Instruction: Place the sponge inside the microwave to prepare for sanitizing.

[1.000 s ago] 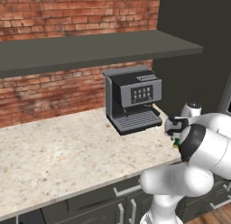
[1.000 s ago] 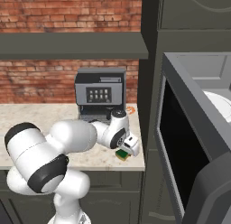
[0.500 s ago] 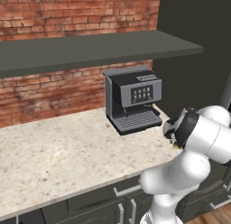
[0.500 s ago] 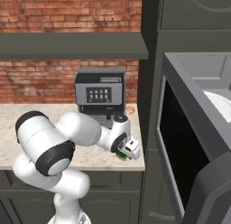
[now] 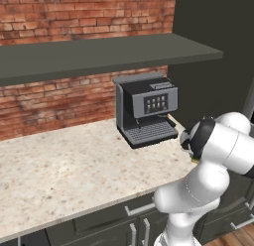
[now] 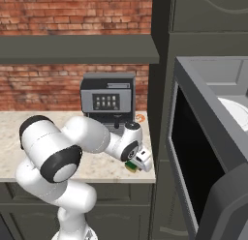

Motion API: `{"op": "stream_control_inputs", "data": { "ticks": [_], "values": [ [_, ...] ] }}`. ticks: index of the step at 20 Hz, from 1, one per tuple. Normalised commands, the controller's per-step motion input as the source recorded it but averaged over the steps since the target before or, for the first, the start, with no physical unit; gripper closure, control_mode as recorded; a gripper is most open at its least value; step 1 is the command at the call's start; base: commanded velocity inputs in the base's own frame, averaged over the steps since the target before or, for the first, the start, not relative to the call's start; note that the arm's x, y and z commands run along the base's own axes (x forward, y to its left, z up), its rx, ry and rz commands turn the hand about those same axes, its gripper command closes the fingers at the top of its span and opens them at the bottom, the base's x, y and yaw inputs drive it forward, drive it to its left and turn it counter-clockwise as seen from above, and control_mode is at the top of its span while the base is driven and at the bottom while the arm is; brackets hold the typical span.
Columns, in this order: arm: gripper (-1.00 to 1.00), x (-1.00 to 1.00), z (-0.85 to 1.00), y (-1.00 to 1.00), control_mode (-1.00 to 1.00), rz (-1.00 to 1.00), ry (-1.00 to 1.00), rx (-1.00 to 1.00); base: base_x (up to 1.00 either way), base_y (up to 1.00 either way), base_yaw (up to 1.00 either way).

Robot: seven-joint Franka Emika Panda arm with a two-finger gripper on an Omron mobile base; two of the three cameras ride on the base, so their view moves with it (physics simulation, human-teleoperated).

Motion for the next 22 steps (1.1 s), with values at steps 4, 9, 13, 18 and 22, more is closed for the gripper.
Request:
{"op": "stream_control_inputs", "data": {
  "ticks": [4, 9, 13, 18, 22],
  "values": [
    [1.0, -0.1, -0.19, 0.05, -1.0, 0.0, 0.01, -0.03, 0.0, 0.0, 0.0],
    [1.0, -0.19, 0.08, 0.09, -1.0, 0.0, 0.0, -0.01, 0.0, 0.0, 0.0],
    [1.0, -0.34, 0.37, 0.1, -1.0, 0.0, 0.0, 0.0, 0.0, 0.0, 0.0],
    [1.0, -0.35, 0.49, 0.16, -1.0, 0.0, 0.01, 0.0, 0.0, 0.0, 0.0],
    [1.0, -0.33, 0.52, 0.19, -1.0, 0.0, 0.03, 0.0, 0.0, 0.0, 0.0]
  ]
}}
